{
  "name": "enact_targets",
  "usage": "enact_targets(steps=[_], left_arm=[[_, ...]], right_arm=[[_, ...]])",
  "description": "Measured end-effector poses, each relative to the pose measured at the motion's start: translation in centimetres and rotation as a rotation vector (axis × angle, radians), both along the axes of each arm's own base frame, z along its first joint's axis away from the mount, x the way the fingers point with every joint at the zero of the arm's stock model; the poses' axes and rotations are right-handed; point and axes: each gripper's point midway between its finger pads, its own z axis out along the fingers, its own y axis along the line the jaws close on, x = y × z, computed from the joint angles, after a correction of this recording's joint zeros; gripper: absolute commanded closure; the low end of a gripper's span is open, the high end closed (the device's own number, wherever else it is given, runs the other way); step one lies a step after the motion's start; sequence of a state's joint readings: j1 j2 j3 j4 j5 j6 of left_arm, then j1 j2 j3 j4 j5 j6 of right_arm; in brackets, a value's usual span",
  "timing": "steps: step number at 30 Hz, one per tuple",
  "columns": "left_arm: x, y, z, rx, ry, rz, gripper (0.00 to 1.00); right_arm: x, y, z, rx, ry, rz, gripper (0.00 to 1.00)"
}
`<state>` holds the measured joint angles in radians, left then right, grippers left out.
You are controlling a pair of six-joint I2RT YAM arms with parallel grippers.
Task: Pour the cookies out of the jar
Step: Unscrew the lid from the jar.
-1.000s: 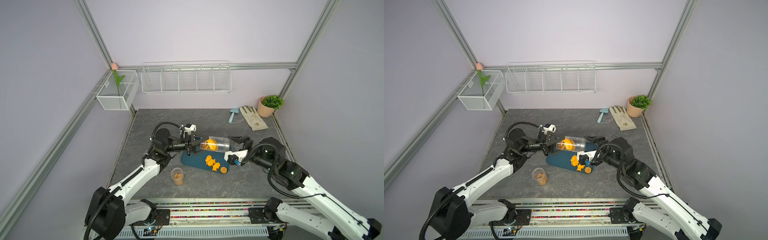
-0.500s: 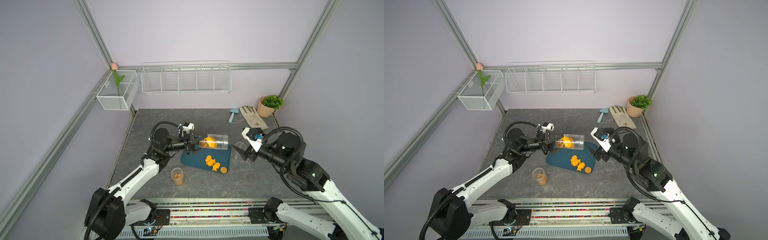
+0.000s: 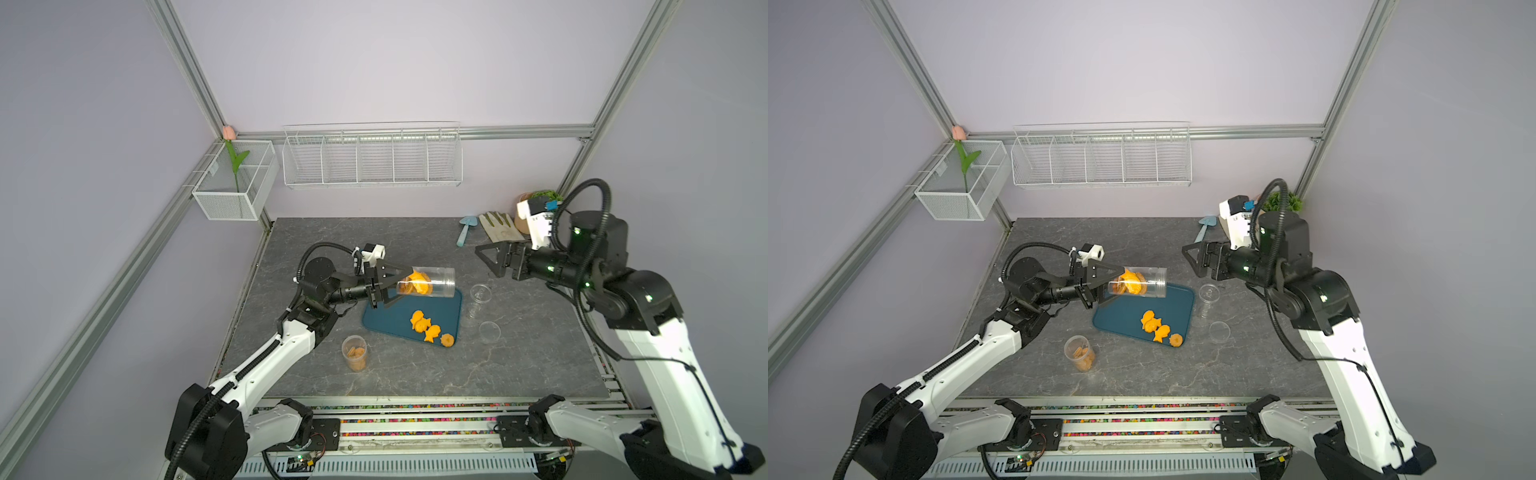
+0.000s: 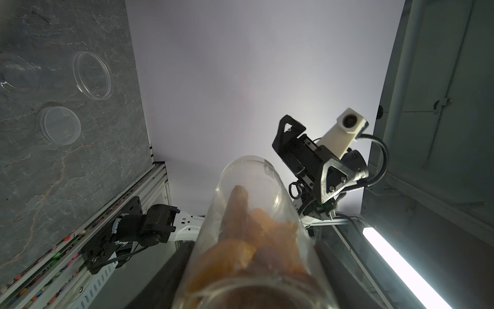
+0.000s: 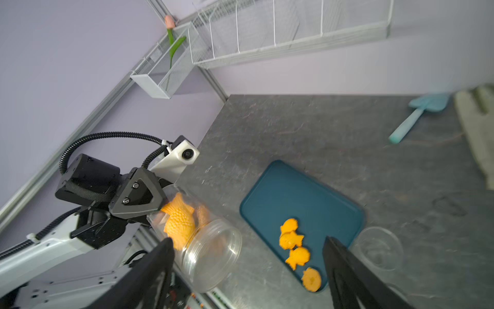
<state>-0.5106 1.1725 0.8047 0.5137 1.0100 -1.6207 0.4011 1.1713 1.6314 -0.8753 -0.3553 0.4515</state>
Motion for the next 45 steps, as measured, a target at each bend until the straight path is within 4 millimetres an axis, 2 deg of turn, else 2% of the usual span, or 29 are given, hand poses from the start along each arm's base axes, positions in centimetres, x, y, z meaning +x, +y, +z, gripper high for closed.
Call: enact_targets(steps=[4,8,14,20,34,45], left_arm=[[-0.4,0.3,0.5,-0.004,-0.017,0.006,0.34],[-0.5,0.5,0.8,-0.008,-0.024,0.013,0.34],[-0.7,0.7,1.3,-0.016,-0.039,0.022,0.34],[-0.9,0.9,1.7,-0.022,-0.053,0.028,0.34],[-0.8,1.0,1.9,-0.027,-0.059,0.034,0.34],[-1.2,1.2,2.3,-0.035,-0.074,0.034,0.34]], right_arm=[[0.5,2.3,-4.0,0.198,0.278,0.051,0.12],[-0.2,4.4,-5.0,0.369,0.456,0.125,0.12],[-1.6,6.7,-4.0,0.491,0.538,0.235,0.12],[-3.1,7.9,-3.7,0.531,0.577,0.304,0.11],[-5.7,8.3,-2.6,0.584,0.606,0.393,0.00],[-6.4,8.0,-2.3,0.587,0.597,0.408,0.08]])
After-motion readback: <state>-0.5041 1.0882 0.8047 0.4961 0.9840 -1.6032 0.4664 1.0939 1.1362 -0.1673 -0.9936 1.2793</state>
